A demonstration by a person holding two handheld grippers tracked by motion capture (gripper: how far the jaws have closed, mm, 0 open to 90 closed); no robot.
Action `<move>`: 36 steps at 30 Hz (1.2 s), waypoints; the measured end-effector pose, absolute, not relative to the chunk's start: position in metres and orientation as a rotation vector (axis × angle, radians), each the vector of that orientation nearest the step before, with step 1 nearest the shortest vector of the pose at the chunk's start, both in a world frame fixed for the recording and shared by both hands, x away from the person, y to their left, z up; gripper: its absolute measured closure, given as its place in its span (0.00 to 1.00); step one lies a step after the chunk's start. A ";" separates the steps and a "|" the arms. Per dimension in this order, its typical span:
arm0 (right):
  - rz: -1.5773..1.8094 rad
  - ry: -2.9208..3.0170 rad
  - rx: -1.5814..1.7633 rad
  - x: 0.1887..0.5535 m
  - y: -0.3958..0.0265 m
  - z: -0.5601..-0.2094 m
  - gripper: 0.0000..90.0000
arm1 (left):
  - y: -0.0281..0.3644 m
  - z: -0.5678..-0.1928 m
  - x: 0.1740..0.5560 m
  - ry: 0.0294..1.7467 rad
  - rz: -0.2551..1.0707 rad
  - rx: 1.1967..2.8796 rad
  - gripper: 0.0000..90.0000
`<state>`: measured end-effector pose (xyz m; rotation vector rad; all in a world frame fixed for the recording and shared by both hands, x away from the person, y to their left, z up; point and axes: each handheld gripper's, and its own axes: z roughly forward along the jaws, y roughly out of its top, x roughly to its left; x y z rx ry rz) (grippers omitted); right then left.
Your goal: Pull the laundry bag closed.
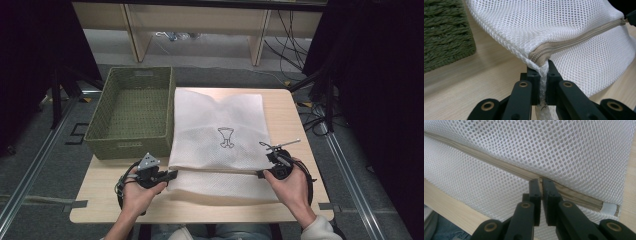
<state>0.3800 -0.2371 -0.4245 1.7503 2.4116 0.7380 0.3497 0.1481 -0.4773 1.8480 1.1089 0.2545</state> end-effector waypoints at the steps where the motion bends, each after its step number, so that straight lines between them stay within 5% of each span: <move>1: 0.751 2.416 1.751 0.380 -0.238 -0.424 0.97 | 0.148 -0.477 0.350 1.107 0.253 1.848 0.94; 36: 0.734 2.396 1.803 0.380 -0.248 -0.426 0.97 | 0.149 -0.478 0.350 1.109 0.262 1.856 0.94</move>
